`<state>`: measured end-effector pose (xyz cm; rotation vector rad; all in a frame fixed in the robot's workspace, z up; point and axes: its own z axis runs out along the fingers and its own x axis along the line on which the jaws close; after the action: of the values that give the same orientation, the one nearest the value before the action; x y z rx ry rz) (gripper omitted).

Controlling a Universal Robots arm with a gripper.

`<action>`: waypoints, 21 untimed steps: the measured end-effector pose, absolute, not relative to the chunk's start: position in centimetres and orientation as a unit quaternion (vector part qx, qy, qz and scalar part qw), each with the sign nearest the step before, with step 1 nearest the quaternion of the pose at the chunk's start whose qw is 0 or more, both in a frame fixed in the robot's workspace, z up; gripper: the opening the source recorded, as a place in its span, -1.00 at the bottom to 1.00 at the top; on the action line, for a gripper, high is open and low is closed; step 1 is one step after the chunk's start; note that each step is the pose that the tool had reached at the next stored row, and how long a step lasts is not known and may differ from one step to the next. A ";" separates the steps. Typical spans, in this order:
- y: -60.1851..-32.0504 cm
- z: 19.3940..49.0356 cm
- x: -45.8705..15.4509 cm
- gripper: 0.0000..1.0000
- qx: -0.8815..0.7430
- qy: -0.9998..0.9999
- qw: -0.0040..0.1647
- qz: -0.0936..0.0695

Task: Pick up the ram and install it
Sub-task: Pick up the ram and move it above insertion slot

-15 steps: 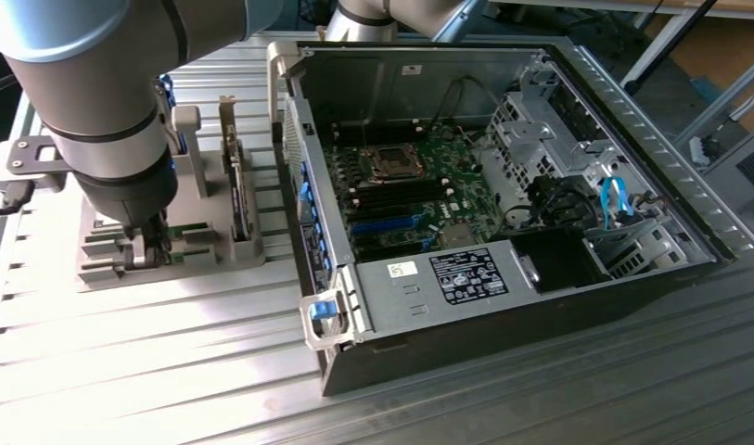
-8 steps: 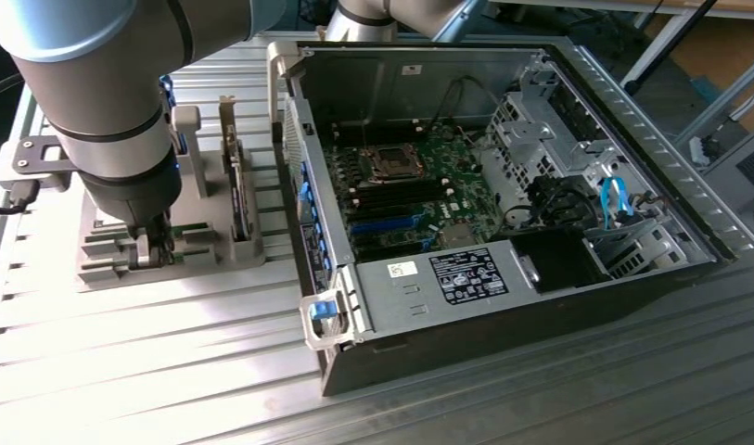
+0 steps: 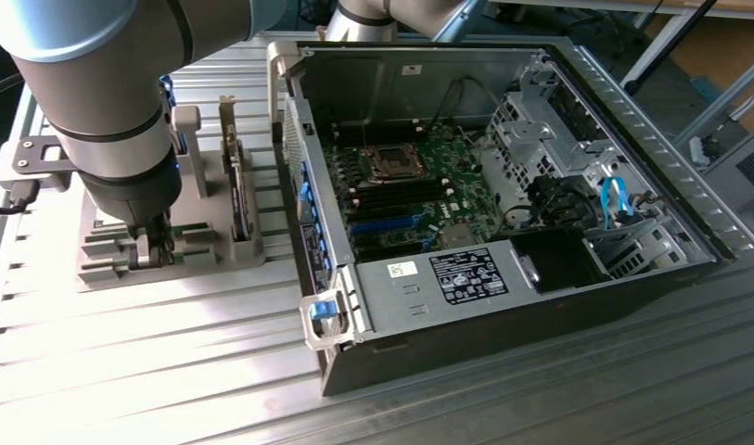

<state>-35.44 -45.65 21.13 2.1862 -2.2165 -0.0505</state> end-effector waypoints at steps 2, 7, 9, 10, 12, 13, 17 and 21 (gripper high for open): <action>-45.7 21.1 -35.4 -0.53 0.702 -0.712 0.014 -0.016; -45.6 21.1 -35.4 -0.76 0.702 -0.712 0.014 -0.016; -45.7 21.1 -35.4 -0.76 0.702 -0.712 0.014 -0.016; -45.7 21.1 -35.4 -0.76 0.702 -0.712 0.014 -0.016; -45.7 21.1 -35.4 -0.76 0.702 -0.712 0.014 -0.016; -45.7 21.1 -35.4 -0.76 0.702 -0.712 0.014 -0.016; -45.7 21.1 -35.4 -0.76 0.702 -0.711 0.014 -0.016; -45.7 21.1 -35.4 -0.76 0.705 -0.709 0.014 -0.016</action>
<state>-35.44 -45.65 21.13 2.1954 -2.2072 -0.0503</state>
